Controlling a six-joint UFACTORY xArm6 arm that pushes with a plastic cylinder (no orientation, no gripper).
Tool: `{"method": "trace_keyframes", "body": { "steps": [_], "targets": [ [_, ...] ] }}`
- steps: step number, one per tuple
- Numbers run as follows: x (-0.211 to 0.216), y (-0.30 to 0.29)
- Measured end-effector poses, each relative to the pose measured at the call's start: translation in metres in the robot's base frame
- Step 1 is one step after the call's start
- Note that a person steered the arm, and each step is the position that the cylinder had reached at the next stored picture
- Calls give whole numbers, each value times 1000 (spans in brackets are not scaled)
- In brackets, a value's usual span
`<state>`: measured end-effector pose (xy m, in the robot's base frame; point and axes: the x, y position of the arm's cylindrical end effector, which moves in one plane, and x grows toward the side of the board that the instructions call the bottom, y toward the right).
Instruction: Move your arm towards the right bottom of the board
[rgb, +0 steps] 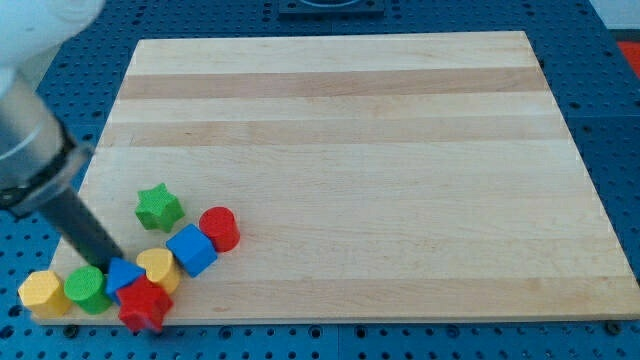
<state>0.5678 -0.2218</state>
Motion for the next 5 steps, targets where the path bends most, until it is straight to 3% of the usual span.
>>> {"method": "trace_keyframes", "body": {
  "steps": [1, 3, 5],
  "targets": [
    [-8, 36],
    [-43, 39],
    [-89, 110]
  ]
}}
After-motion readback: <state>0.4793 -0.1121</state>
